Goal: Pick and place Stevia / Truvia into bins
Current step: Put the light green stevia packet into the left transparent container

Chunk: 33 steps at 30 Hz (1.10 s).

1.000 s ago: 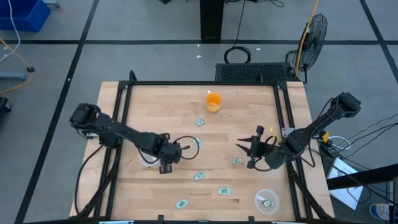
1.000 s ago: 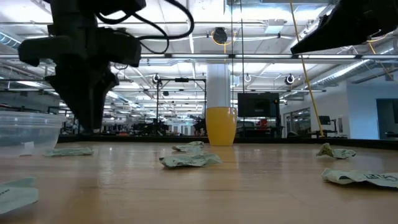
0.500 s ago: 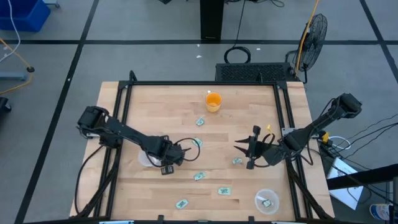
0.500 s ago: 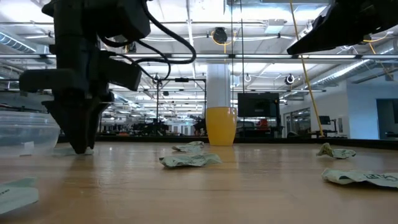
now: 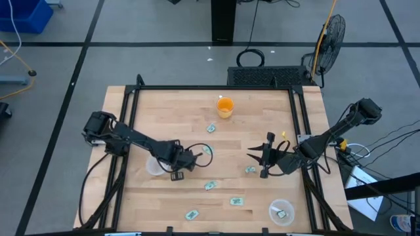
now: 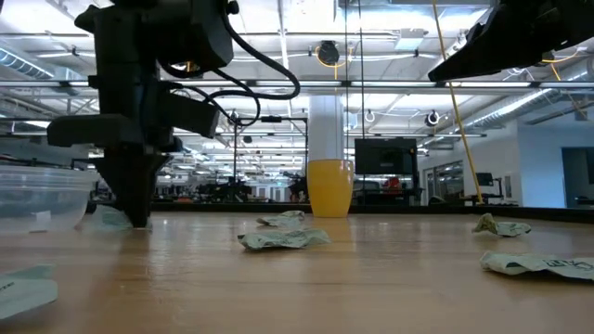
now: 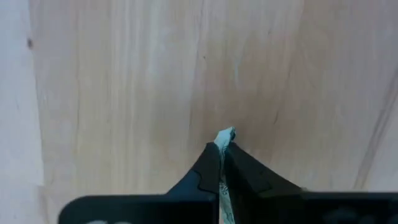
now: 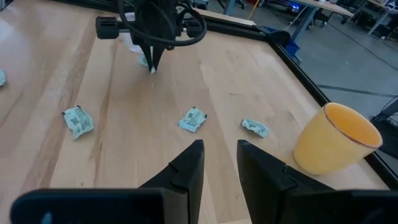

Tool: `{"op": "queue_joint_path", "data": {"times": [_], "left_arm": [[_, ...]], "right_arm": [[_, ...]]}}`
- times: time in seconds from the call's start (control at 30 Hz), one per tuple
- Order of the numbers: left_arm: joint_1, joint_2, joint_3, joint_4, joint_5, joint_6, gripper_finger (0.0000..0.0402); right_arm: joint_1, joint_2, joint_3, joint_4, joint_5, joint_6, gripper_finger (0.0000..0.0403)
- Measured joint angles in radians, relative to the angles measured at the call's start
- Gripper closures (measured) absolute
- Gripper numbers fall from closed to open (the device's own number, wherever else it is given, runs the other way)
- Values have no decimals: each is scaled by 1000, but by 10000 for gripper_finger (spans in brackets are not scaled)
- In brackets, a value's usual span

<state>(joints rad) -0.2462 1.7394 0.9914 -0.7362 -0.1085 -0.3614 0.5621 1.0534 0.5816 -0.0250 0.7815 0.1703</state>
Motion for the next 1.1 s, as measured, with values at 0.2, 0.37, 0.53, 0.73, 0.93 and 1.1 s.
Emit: {"op": "queue_joint_path", "data": {"times": [0.2,0.37,0.53,0.73,0.93,1.1], "left_arm": [[-1,-66,64,-41,-18,97,364],[-7,-149,137,-191,-52,79,382],[-51,-250,140,-364,-89,-95,390],[-173,-338,71,-428,-150,-353,363],[-277,-346,-70,-355,-185,-537,373],[-309,-346,-191,-186,-167,-584,385]], "right_arm": [[0,0,0,5,1,0,312],[0,0,0,12,1,0,312],[0,0,0,11,0,0,312],[0,0,0,9,0,57,312],[0,0,0,5,-1,84,312],[0,0,0,5,-1,84,312]]}}
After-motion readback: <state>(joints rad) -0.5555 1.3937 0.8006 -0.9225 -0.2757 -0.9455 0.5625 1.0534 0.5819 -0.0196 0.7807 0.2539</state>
